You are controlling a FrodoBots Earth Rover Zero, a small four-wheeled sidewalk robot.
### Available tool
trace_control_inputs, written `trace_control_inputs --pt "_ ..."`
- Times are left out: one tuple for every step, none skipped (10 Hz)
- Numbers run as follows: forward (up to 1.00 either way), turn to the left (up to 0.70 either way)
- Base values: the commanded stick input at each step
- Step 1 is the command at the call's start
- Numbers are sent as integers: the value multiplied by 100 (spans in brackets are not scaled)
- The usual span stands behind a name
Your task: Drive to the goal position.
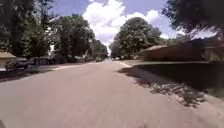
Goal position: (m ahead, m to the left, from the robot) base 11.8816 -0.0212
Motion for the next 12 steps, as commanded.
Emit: trace_control_inputs --pt "70 0" --pt "70 0" --pt "70 0" --pt "70 0" --pt "70 0" --pt "70 0" --pt "70 0" --pt "70 0" --pt "70 0" --pt "70 0" --pt "70 0" --pt "70 0"
